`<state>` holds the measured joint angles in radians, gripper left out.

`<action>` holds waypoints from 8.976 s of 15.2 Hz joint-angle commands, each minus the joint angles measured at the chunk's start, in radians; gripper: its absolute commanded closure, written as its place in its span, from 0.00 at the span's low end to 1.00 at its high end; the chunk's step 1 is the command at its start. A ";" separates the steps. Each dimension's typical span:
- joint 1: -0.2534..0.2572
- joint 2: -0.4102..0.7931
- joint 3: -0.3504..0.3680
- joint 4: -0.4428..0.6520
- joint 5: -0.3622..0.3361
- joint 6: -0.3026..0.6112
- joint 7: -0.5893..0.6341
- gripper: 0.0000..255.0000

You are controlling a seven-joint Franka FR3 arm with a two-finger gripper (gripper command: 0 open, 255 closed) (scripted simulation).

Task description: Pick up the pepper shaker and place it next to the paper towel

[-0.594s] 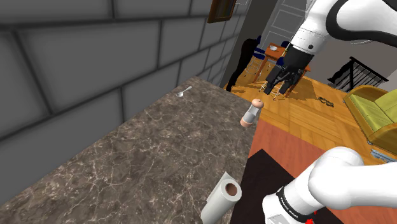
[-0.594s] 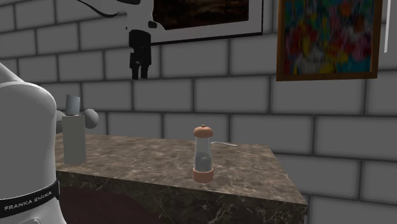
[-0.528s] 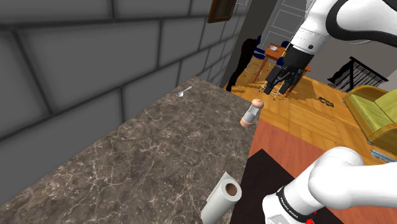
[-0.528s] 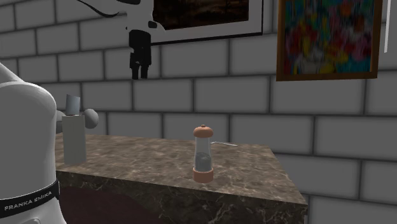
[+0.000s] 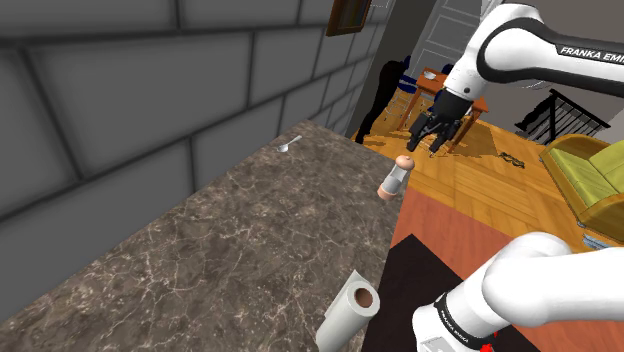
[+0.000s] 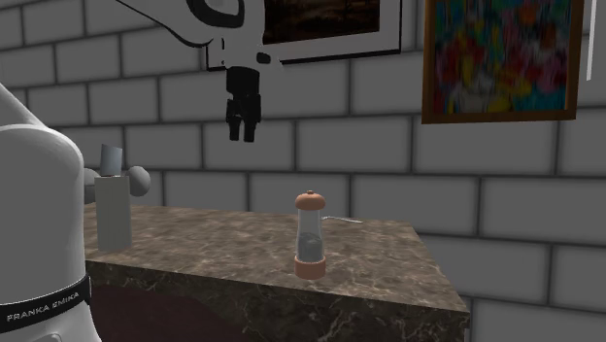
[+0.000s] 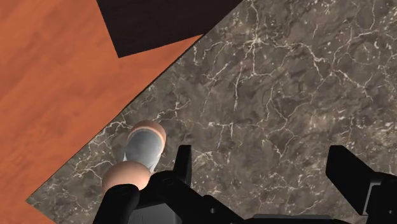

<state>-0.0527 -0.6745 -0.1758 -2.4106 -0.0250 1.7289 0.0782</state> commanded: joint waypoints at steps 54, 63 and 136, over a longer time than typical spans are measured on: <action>-0.063 0.359 -0.239 0.143 0.014 0.219 -0.181 1.00; -0.061 0.338 -0.227 0.246 0.010 0.097 -0.165 1.00; 0.145 0.115 0.692 0.501 0.372 -0.223 0.916 1.00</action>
<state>0.0935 -0.5844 0.4845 -1.9366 0.3434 1.4986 0.9606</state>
